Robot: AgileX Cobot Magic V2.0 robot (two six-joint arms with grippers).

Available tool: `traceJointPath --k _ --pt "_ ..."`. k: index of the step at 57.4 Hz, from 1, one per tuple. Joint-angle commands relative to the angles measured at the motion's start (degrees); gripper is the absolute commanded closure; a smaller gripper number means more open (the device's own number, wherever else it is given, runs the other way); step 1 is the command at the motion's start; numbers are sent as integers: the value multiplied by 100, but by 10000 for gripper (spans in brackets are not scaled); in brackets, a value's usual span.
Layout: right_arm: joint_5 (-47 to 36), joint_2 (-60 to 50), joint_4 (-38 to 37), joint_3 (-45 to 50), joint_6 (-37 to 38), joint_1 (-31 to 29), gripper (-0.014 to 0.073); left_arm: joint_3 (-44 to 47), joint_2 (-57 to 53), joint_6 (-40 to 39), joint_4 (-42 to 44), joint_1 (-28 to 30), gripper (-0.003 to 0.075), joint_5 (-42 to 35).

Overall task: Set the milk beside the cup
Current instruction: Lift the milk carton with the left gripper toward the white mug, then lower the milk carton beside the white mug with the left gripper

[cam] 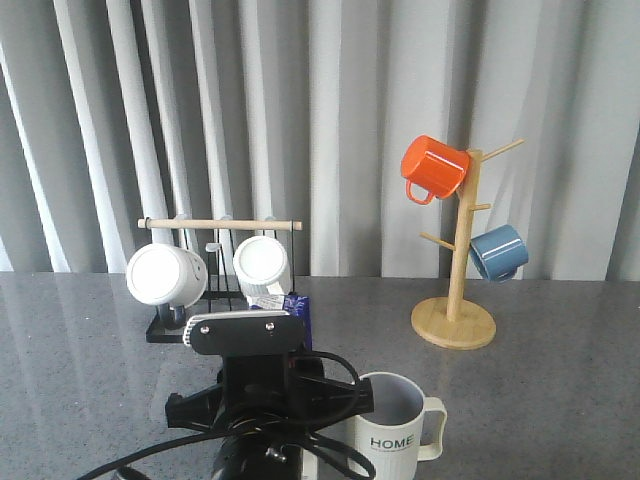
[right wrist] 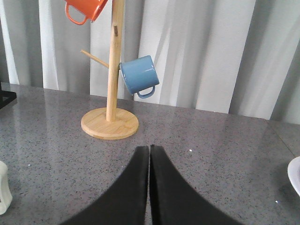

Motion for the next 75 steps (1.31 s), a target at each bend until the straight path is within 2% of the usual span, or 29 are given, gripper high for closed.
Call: traceJointPath --k 1,22,41,58,75 --pt "-358 -17 25 -139 -56 -39 599 -193 -180 -252 491 -16 640 -179" --pt "-358 -17 25 -139 -56 -39 599 -193 -18 -655 917 -10 640 -249" --pt "-349 -17 25 -139 -56 -39 599 -186 169 -760 848 -3 640 -304" --pt "-358 -17 25 -139 -56 -39 599 -186 163 -871 678 -9 640 -782" --pt "-358 -17 25 -139 -56 -39 599 -186 164 -871 544 -9 640 -725"
